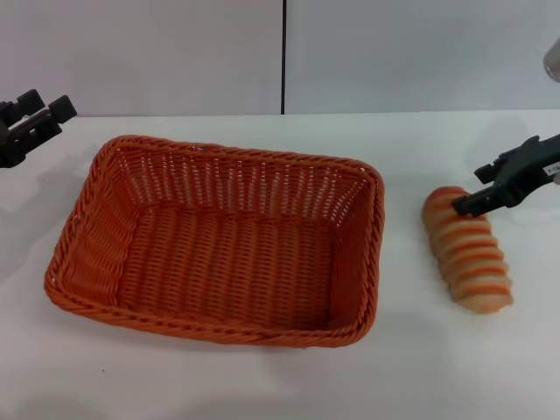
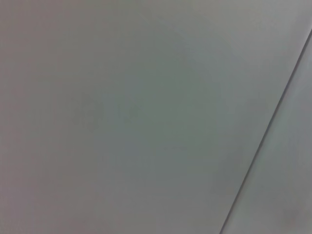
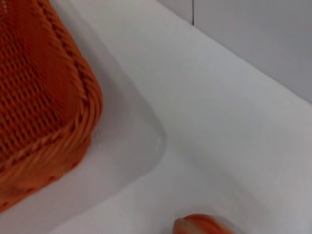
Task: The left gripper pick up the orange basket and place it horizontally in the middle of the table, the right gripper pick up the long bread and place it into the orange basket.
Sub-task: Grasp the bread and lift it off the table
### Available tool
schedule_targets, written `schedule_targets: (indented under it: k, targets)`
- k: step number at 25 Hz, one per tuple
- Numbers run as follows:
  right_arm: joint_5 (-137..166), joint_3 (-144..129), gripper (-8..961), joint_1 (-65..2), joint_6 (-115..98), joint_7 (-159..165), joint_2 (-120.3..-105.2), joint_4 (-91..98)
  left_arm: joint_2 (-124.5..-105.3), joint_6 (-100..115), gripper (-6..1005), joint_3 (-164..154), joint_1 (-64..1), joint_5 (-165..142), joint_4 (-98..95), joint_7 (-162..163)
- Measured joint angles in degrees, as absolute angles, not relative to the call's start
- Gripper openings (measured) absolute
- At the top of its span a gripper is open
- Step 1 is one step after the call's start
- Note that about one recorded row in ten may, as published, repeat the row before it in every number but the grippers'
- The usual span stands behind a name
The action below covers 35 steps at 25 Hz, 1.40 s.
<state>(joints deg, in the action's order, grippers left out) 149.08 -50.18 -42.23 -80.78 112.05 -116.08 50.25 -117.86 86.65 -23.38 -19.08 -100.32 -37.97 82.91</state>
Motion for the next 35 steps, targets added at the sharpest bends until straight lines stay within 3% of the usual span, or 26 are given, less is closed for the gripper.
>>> schedule_targets:
  k: [9,14,28,35]
  targets:
    - [146.9,-50.0,646,-42.1,-77.0,109.6,-115.91,46.0,-117.86,86.8,705,-23.5,-19.1,-100.0,-38.0,83.2]
    - [144.6,-50.0,458,-41.6,-75.8,108.4,-115.92,45.7,-117.86,86.8,704,-23.5,-19.3,-100.0,-38.0,83.2]
    - [143.1,-50.5,166,-41.1,-73.6,107.4,-115.66,42.4,-117.91,86.8,704,-23.4,-19.7,-100.0,-36.8,83.2]
    - [143.1,-50.5,127,-41.2,-73.9,107.4,-115.7,42.8,-117.85,86.7,703,-23.4,-19.7,-99.9,-36.7,83.2]
